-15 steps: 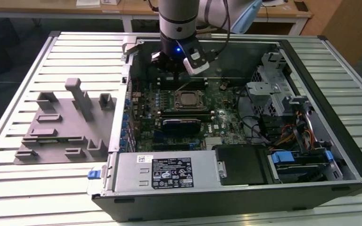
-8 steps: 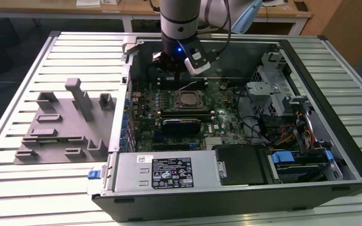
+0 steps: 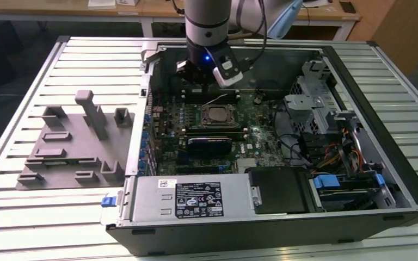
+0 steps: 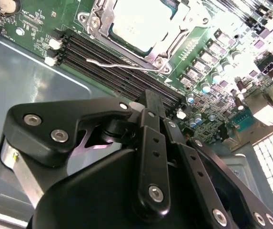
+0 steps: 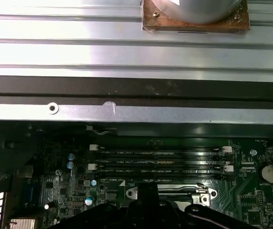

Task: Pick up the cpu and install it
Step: 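Install the first cpu locking lever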

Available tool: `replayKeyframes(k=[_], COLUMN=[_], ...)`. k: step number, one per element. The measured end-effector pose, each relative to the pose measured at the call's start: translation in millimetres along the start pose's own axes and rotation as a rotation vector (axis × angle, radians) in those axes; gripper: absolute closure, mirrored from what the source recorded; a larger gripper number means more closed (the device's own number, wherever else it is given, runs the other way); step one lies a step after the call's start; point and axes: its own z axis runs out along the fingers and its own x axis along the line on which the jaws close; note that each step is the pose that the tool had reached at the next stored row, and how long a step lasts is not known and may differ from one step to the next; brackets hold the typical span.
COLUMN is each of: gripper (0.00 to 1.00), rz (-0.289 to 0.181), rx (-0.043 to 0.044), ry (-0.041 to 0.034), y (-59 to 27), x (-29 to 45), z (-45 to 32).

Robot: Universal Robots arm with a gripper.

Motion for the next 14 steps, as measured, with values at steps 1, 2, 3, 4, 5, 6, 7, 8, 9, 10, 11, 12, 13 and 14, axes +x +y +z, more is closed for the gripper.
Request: replayKeyframes(k=[1, 2, 3, 4, 5, 6, 7, 8, 9, 10, 11, 12, 13, 14], gripper=[0.89, 0.89, 0.89, 0.89, 0.89, 0.89, 0.89, 0.89, 0.89, 0.89, 0.89, 0.89, 0.89, 0.89], rz=[0.000, 0.000, 0.000, 0.000, 0.000, 0.000, -0.001, -0.001, -0.001, -0.001, -0.001, -0.001, -0.001, -0.001], rx=[0.0001, 0.0002, 0.0003, 0.0004, 0.0005, 0.0005, 0.0006, 0.0006, 0.0007, 0.0007, 0.0008, 0.0008, 0.0009, 0.0010], ry=[-0.0018, -0.0036, -0.0050, -0.0062, -0.0075, -0.0083, -0.0089, -0.0091, -0.0093, -0.0095, -0.0096, -0.0097, -0.0097, -0.0097], y=[-0.1, -0.2, -0.2, -0.3, -0.3, -0.3, -0.4, -0.4, -0.5, -0.6, -0.7, -0.7, -0.8, -0.9], x=[0.0, 0.0, 0.0, -0.1, -0.1, -0.3, -0.5, -0.9, -1.3, -1.6, -2.3, -3.1, -3.9, -4.6], z=[0.3, 0.7, 1.0, 1.2, 1.4, 1.7, 2.0, 2.3, 2.6, 3.0, 3.3, 3.6, 3.9, 4.2])
